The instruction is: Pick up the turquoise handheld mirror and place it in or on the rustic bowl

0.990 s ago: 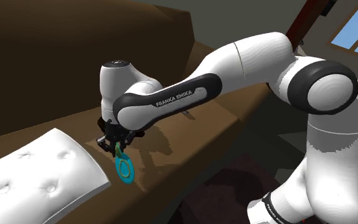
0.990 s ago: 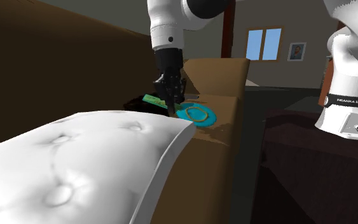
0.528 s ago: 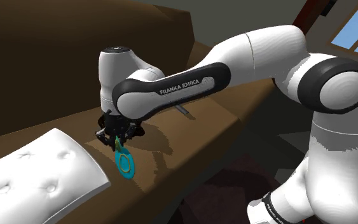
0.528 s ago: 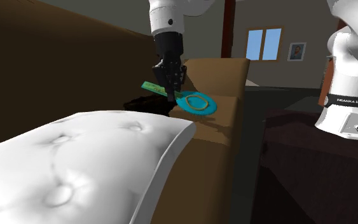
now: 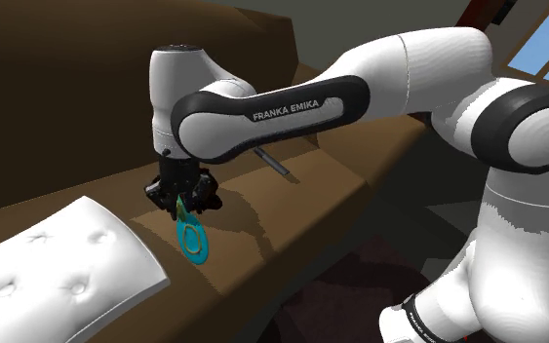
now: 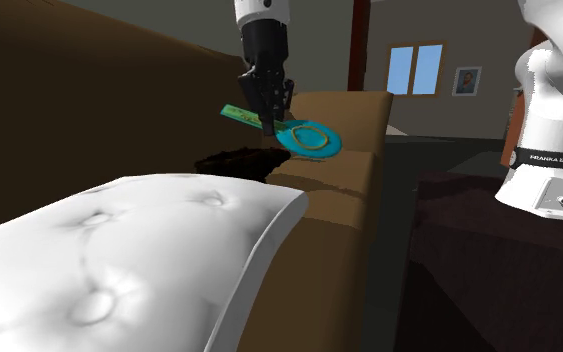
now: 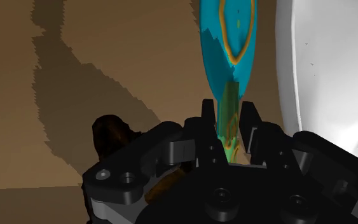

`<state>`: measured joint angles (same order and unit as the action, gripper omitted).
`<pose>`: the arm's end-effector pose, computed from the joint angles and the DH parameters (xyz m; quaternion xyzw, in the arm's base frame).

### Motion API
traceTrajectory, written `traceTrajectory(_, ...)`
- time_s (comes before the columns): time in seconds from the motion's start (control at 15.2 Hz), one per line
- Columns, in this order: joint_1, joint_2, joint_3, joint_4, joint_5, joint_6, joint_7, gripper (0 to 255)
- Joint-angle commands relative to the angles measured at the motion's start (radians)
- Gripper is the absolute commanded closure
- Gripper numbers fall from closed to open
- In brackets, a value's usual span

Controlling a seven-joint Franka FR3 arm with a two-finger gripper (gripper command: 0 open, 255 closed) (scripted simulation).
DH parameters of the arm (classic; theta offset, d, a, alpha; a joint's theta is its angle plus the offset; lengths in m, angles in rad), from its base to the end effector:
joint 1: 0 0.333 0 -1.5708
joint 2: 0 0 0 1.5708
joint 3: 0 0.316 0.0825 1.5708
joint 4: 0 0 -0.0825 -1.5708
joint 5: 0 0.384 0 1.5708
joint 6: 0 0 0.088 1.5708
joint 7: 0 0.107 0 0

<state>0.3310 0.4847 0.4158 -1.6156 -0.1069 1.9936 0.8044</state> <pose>0.5177 0.4240 0.3582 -0.9981 0.0235 0.0560 0.0114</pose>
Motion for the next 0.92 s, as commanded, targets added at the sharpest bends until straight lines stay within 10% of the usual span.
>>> traceTrajectory(0.0,-0.002,-0.014,0.003,0.007,0.006,-0.021,-0.002,255)
traceTrajectory(0.86,-0.050,0.065,-0.031,0.231,-0.008,-0.172,-0.104,255)
